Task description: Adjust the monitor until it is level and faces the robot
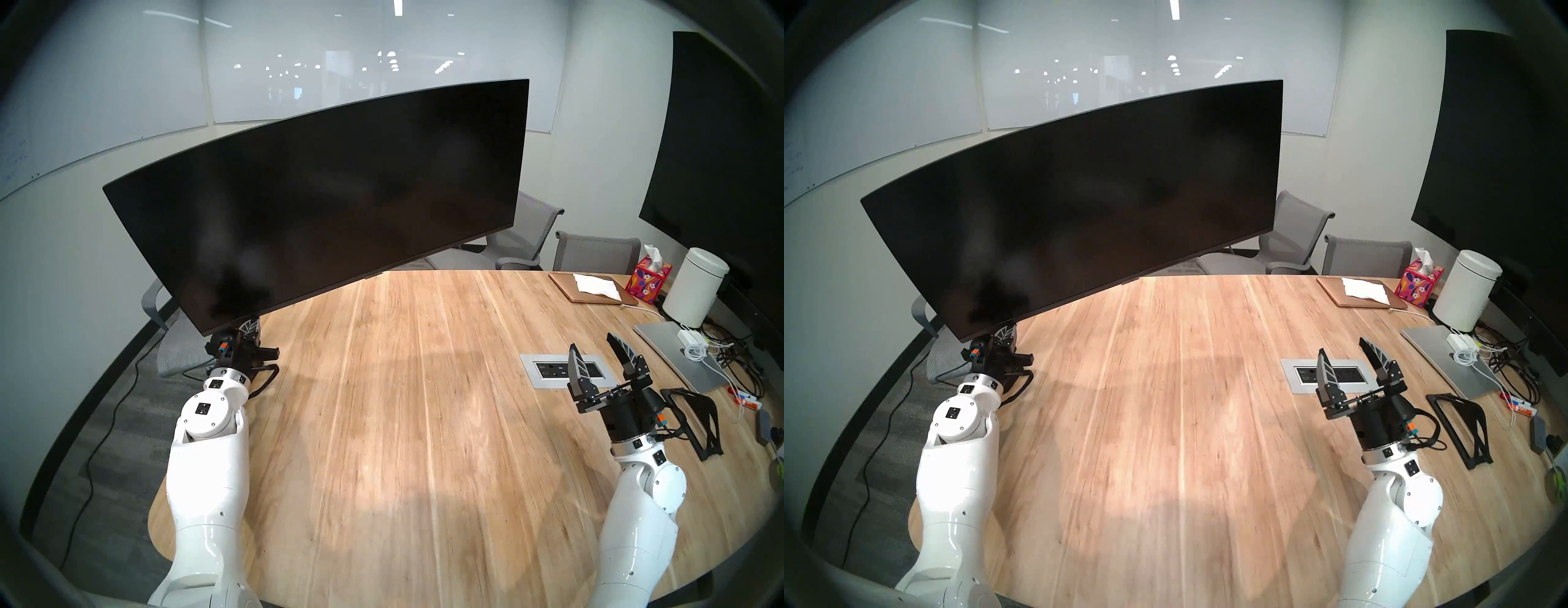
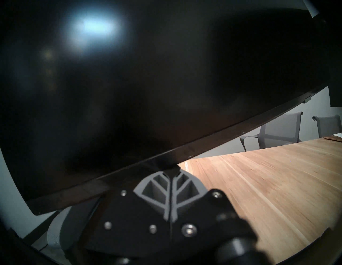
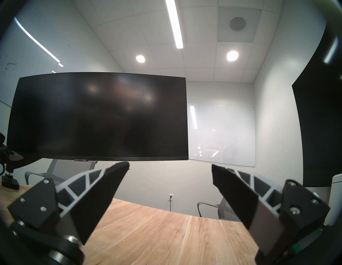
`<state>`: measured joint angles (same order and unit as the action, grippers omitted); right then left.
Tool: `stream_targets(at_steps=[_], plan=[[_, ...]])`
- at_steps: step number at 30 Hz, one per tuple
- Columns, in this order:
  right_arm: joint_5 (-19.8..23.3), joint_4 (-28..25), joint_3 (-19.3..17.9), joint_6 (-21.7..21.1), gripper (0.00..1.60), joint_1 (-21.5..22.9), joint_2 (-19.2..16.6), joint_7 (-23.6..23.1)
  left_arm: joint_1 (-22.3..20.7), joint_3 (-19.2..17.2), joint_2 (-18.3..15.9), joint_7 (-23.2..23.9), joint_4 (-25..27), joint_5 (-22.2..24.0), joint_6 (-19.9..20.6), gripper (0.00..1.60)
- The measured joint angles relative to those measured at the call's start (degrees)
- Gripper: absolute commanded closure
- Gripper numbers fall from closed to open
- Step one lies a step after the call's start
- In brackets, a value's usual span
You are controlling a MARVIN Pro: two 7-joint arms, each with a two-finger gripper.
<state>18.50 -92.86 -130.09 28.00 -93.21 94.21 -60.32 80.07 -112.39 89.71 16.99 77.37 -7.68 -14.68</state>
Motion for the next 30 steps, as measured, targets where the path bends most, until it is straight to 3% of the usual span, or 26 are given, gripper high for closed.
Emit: stream_targets(at_steps=[11, 30], plan=[[0.03, -0.05, 0.00, 0.00, 0.00, -0.01, 0.00, -0.01, -0.04, -1.60, 0.12, -3.16, -0.48, -2.54, -6.03, 1.60], [0.05, -0.09, 0.00, -0.01, 0.00, -0.02, 0.00, -0.01, 0.61, -6.95, -0.19, -4.87, -1.71, -0.19, -11.55, 1.60]])
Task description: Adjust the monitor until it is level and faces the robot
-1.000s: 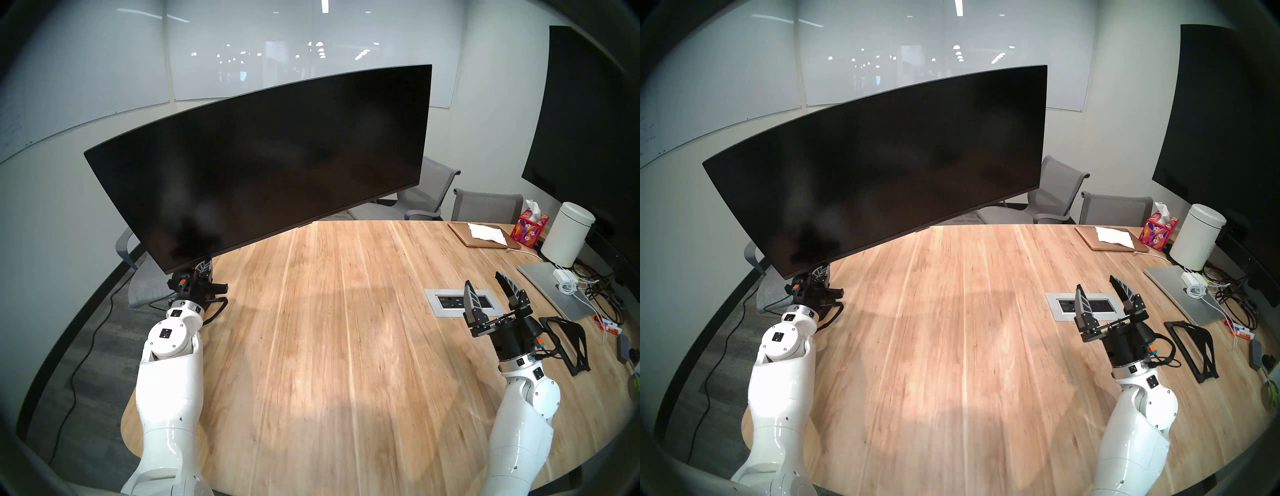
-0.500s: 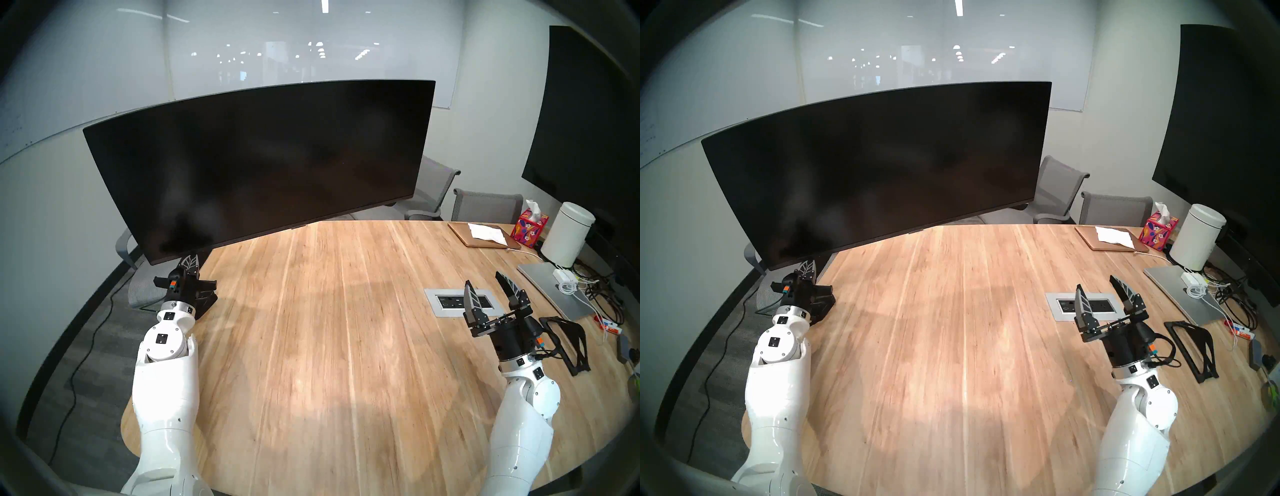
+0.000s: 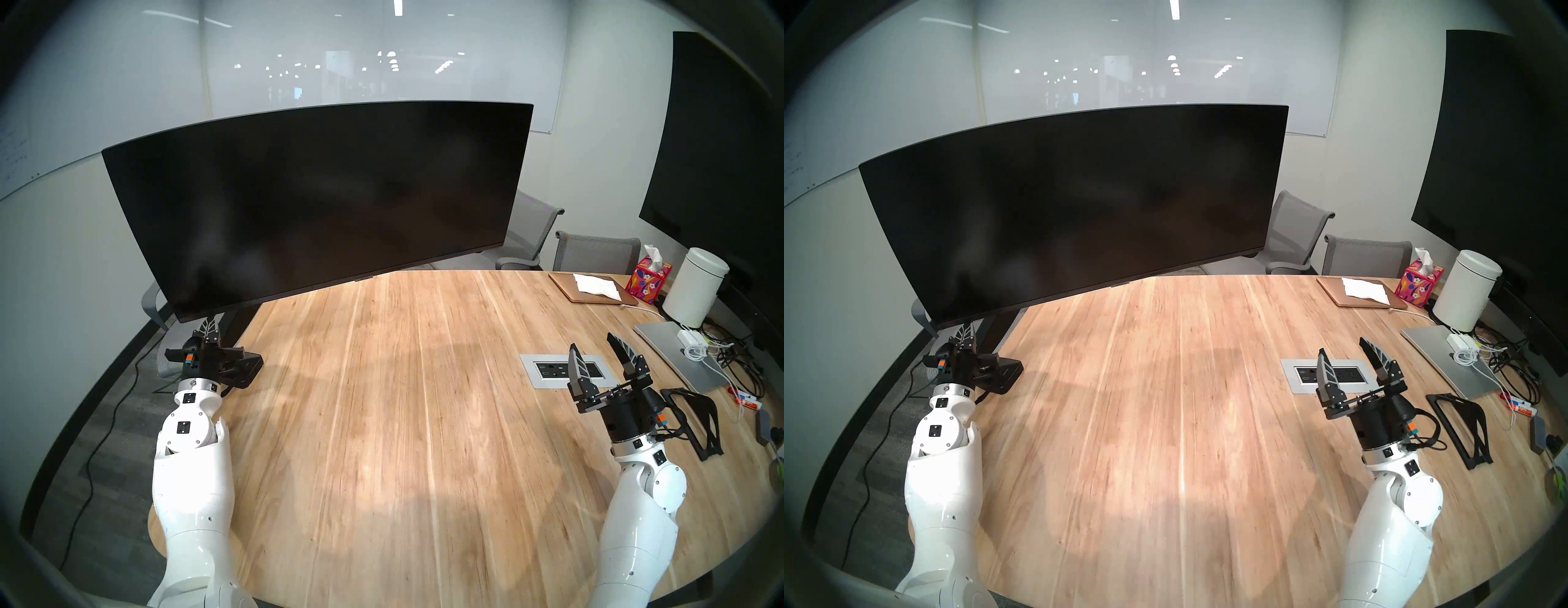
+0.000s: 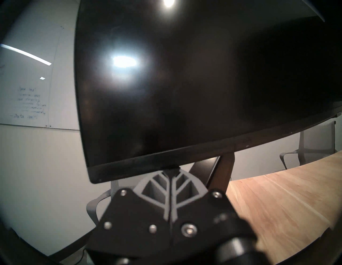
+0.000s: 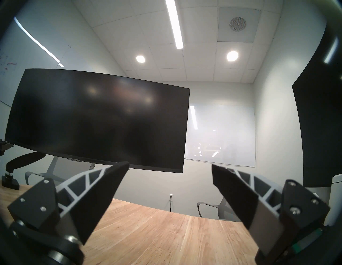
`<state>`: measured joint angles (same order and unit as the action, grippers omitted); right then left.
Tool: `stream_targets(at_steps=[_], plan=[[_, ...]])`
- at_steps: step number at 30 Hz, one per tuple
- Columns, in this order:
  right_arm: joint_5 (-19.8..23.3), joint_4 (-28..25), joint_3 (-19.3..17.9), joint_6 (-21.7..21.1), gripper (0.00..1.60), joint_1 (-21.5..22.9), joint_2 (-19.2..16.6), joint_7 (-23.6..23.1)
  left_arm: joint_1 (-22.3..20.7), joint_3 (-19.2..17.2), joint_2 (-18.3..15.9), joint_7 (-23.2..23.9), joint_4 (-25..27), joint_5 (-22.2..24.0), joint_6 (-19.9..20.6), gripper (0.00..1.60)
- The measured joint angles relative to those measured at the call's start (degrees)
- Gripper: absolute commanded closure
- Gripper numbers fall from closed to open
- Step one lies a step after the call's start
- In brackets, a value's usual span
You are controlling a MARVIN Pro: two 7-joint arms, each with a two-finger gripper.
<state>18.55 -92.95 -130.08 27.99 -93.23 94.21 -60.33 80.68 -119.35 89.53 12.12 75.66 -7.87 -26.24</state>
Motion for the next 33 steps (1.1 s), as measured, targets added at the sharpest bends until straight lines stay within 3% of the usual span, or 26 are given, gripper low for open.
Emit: stream_targets(at_steps=[33], plan=[[0.00, 0.00, 0.00, 0.00, 0.00, 0.00, 0.00, 0.00, -2.82, -0.90, -2.43, 0.23, -2.23, 1.23, -0.41, 1.60]])
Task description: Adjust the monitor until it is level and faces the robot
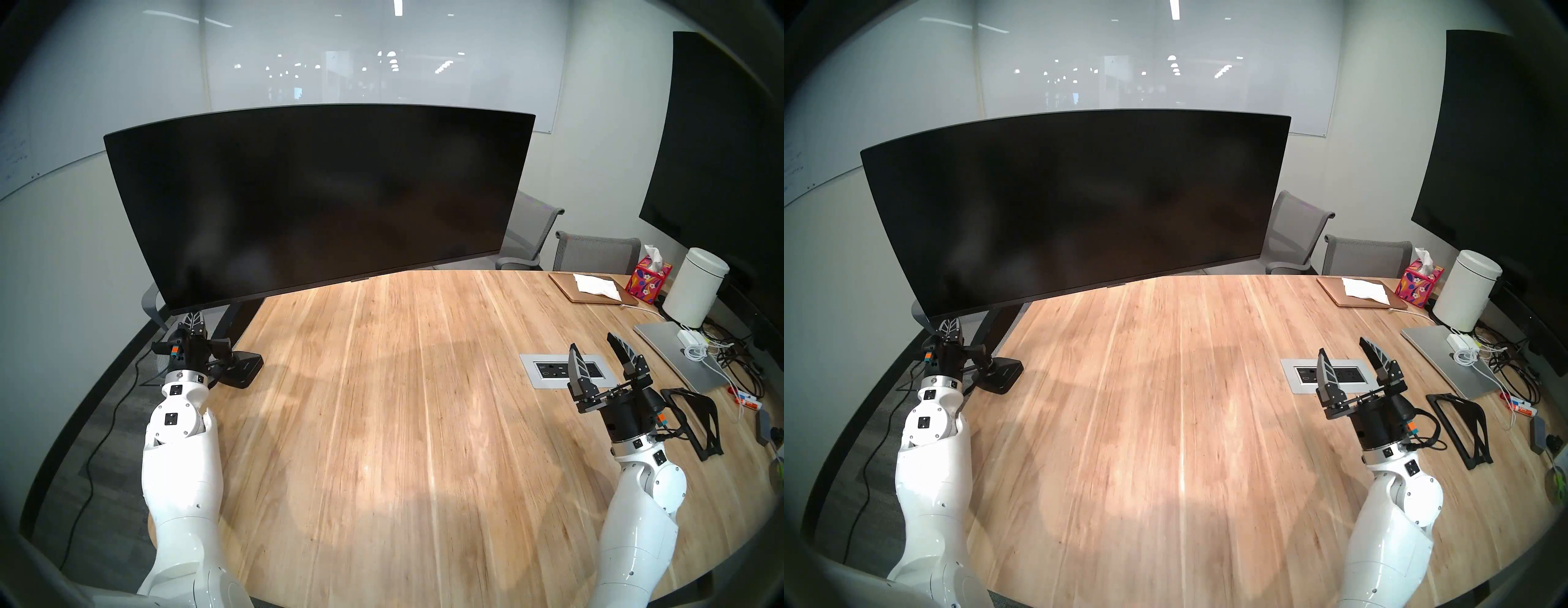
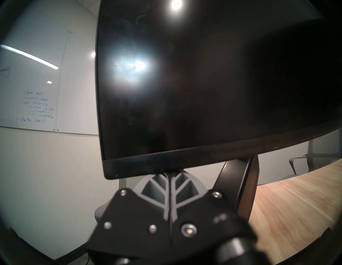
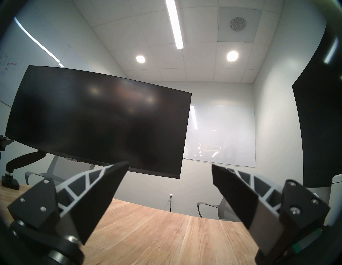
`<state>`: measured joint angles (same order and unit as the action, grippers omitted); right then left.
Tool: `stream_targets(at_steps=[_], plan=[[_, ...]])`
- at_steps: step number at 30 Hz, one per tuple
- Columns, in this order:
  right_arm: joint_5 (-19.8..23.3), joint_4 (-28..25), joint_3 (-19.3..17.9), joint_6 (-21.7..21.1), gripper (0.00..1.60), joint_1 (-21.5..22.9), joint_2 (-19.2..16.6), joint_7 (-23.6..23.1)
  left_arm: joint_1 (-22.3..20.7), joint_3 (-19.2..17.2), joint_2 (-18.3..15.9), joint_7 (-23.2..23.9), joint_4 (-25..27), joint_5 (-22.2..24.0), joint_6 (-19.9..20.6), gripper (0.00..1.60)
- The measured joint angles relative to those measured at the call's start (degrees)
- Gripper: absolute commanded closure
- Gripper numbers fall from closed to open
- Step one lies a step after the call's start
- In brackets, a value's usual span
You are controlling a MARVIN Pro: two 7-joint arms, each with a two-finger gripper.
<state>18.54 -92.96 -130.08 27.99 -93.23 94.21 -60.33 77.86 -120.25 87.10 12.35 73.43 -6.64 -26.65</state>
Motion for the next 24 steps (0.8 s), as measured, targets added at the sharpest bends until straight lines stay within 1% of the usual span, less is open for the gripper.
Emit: stream_targets(at_steps=[24], plan=[[0.00, 0.00, 0.00, 0.00, 0.00, 0.00, 0.00, 0.00, 0.14, 0.36, -0.46, 0.81, 0.09, 0.73, -0.09, 1.60]])
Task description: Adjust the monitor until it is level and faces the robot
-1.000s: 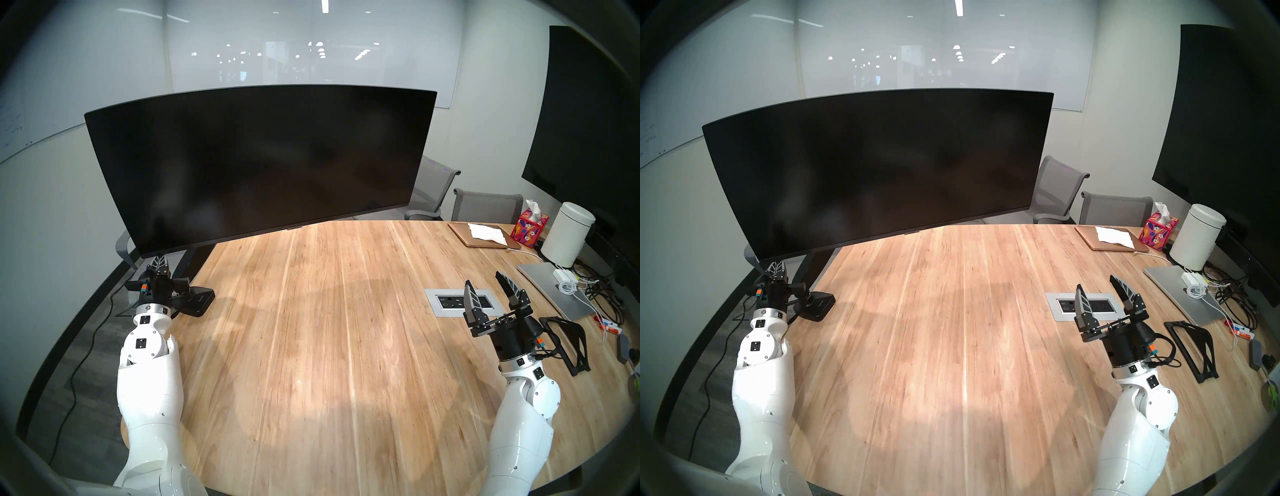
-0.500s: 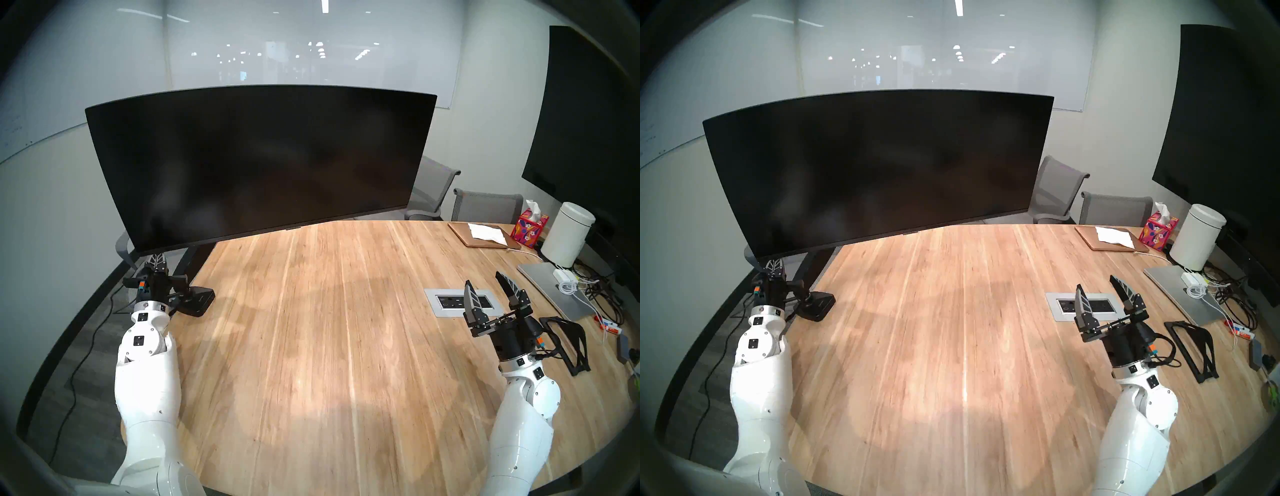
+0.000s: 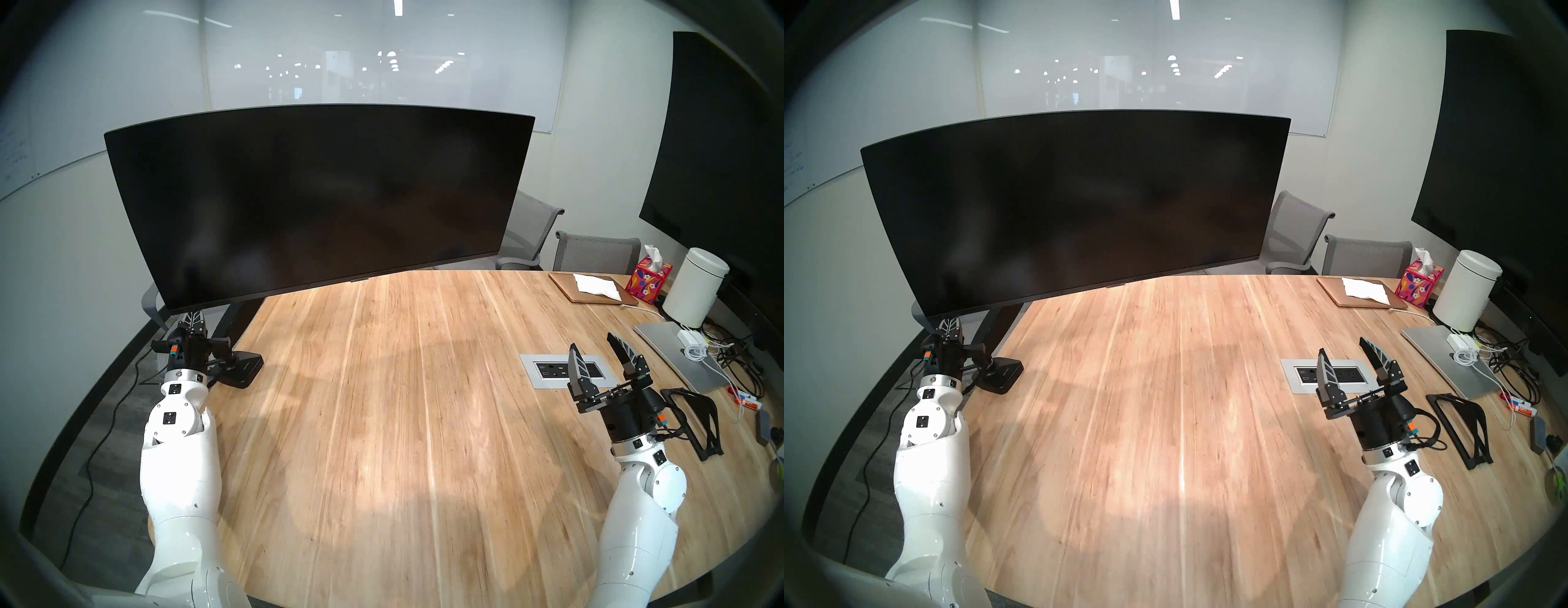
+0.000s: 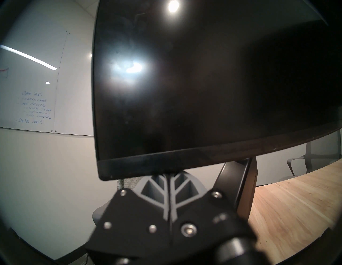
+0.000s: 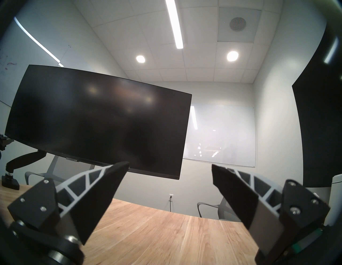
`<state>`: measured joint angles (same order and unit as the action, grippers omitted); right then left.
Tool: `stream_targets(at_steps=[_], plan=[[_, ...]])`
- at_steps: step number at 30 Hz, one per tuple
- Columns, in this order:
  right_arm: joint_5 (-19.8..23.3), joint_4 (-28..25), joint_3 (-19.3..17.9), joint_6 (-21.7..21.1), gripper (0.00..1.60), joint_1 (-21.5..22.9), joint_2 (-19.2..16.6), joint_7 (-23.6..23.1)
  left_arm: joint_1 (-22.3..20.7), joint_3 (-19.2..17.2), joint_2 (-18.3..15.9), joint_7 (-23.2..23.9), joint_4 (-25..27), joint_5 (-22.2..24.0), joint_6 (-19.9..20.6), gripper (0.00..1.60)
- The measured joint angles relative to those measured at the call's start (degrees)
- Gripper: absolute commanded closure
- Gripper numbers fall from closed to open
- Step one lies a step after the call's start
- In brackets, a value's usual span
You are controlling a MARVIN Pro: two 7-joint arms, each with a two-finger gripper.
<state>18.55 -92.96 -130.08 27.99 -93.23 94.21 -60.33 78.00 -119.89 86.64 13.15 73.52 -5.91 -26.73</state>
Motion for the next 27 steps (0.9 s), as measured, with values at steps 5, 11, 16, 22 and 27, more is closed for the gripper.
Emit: stream_targets(at_steps=[5, 11, 16, 22, 27], plan=[[0.00, 0.00, 0.00, 0.00, 0.00, 0.00, 0.00, 0.00, -0.04, -0.01, -0.15, 0.14, 0.00, 0.06, 0.01, 1.60], [0.00, 0.00, 0.00, 0.00, 0.00, 0.00, 0.00, 0.00, -0.22, -0.04, -0.35, 0.26, -0.08, 0.22, 0.05, 1.60], [0.00, 0.00, 0.00, 0.00, 0.00, 0.00, 0.00, 0.00, -0.58, 0.01, -0.52, 0.42, -0.09, 0.35, 0.05, 1.60], [-0.01, 0.01, 0.00, 0.01, 0.00, 0.00, 0.00, 0.00, -1.17, 0.08, -0.72, 0.58, -0.06, 0.55, 0.05, 1.60], [-0.01, 0.02, 0.00, 0.00, 0.00, 0.00, 0.00, 0.00, -1.09, 0.11, -0.73, 0.84, 0.16, 0.82, 0.05, 1.60]])
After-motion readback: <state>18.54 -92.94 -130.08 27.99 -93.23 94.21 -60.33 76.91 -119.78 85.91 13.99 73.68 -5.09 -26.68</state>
